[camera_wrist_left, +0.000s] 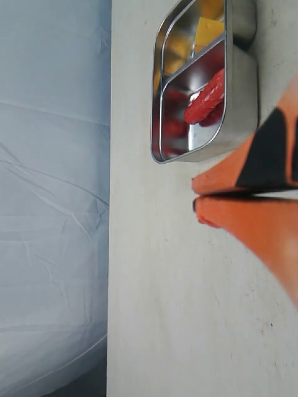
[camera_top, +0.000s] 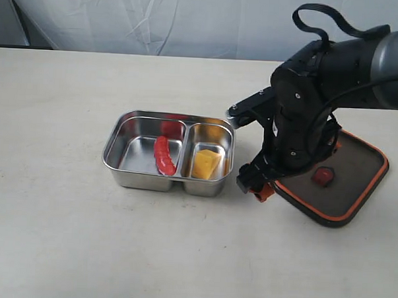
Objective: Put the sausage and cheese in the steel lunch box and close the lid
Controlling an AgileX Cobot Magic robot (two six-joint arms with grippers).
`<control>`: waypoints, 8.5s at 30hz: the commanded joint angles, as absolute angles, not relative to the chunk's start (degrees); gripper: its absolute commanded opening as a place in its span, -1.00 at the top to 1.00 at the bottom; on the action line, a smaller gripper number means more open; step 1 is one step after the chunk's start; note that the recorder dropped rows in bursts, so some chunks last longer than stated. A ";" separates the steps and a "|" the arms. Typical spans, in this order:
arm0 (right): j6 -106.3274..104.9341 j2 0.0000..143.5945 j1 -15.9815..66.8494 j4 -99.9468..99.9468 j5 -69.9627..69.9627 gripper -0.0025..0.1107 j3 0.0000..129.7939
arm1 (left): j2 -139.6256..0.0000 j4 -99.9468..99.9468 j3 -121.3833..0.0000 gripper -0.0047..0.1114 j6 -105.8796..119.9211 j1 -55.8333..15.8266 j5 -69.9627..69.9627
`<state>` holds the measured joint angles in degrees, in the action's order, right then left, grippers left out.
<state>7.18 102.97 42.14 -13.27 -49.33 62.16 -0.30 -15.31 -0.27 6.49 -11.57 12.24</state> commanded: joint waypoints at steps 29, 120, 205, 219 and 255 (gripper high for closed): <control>9.10 113.20 38.00 -15.58 -43.10 0.96 61.90 | 0.00 -15.39 0.00 0.92 6.54 -11.37 11.97; 8.43 86.08 78.96 11.98 -15.57 0.64 69.46 | 0.00 -82.69 -12.11 0.92 90.16 -11.48 12.82; -41.96 100.44 40.74 80.14 -69.96 0.96 69.46 | 0.00 -30.55 -27.92 0.53 93.50 -18.99 50.70; -43.58 97.36 40.64 81.09 -60.70 0.96 69.46 | 0.00 -16.96 -27.92 -0.07 78.90 -22.49 57.41; -44.91 89.98 40.64 99.95 -8.91 0.97 55.15 | 0.00 -14.44 -26.44 -0.02 53.97 -22.54 42.06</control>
<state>-46.94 89.60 40.75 99.46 -12.68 54.15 -0.11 -14.17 -27.61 55.73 -22.25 44.40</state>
